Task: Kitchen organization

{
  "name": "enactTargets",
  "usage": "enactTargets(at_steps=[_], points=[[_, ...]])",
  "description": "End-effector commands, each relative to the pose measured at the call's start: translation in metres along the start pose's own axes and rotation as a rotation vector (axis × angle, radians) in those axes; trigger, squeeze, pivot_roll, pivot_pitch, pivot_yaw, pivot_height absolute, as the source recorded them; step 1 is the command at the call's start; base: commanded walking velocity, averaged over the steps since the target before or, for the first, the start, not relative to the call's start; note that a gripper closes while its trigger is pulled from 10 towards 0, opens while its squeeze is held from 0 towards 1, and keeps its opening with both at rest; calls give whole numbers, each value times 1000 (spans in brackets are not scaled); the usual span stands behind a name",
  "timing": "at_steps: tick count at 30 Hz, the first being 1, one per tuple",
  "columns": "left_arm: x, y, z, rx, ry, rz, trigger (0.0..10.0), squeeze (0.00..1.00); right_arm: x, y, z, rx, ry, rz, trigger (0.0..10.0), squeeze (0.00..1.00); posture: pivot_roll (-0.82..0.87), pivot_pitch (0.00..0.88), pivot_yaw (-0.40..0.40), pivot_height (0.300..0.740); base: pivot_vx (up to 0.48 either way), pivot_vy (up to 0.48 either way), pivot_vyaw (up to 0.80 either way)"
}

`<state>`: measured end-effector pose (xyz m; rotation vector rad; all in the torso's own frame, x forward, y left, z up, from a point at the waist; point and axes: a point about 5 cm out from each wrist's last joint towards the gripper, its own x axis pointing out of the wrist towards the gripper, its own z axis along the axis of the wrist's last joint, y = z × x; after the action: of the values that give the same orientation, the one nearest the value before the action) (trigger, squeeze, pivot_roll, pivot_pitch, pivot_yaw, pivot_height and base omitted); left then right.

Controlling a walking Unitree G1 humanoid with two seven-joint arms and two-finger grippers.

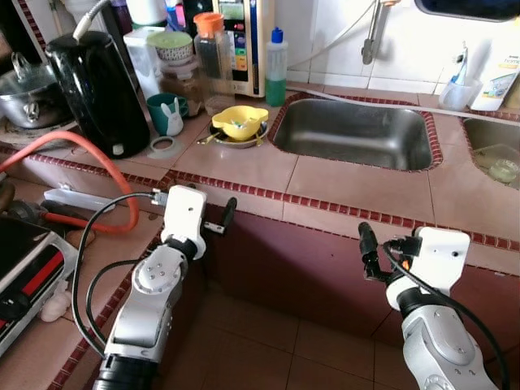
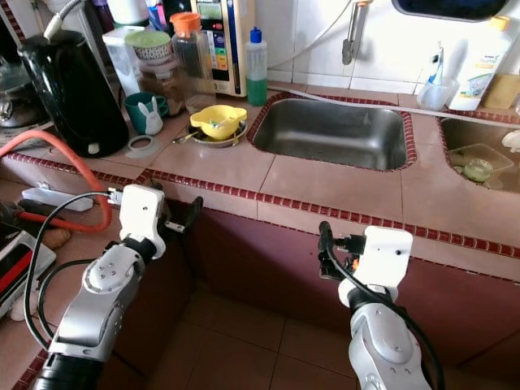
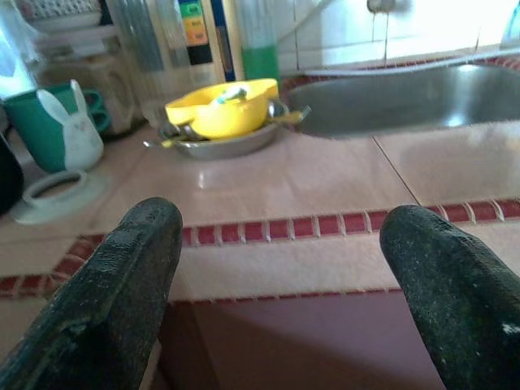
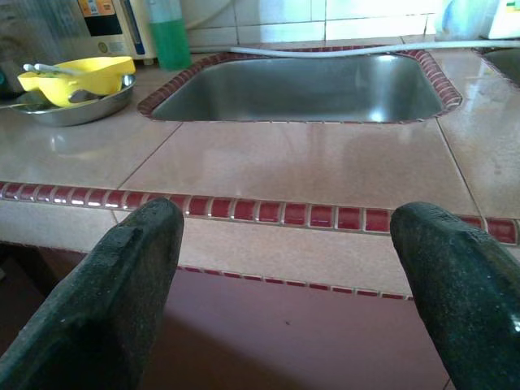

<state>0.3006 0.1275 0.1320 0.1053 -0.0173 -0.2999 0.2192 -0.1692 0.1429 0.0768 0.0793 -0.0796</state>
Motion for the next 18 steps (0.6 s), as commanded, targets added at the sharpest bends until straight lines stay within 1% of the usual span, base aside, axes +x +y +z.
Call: enactTargets(at_steps=[1, 4, 6, 12, 14, 15, 18], points=[[4, -1, 8, -3, -26, -19, 10000, 0, 1, -3, 4, -6, -13, -16, 10000, 0, 61, 0, 37, 740, 0, 0, 0], [5, -2, 10, -6, -32, -38, 10000, 0, 0, -4, 4, -7, -15, -24, 10000, 0, 60, 0, 37, 740, 0, 0, 0], [5, -3, 10, -23, -34, -53, 10000, 0, 0, -4, 4, -8, -13, -27, 10000, 0, 58, 0, 38, 740, 0, 0, 0], [7, -4, 11, -29, -37, -52, 10000, 0, 1, -5, 4, -12, -11, -31, 10000, 0, 58, 0, 36, 740, 0, 0, -781], [7, -4, 12, -21, -47, -39, 10000, 0, 1, -5, 4, -13, -10, -29, 10000, 0, 58, 0, 35, 740, 0, 0, -781], [8, -4, 14, 0, -61, -28, 10000, 0, 2, -4, 4, -14, -11, -26, 10000, 0, 59, 0, 33, 740, 0, 0, -781], [8, -3, 14, 3, -68, -22, 10000, 0, 2, -4, 5, -15, -11, -23, 10000, 0, 60, 0, 32, 740, 0, 0, -781]])
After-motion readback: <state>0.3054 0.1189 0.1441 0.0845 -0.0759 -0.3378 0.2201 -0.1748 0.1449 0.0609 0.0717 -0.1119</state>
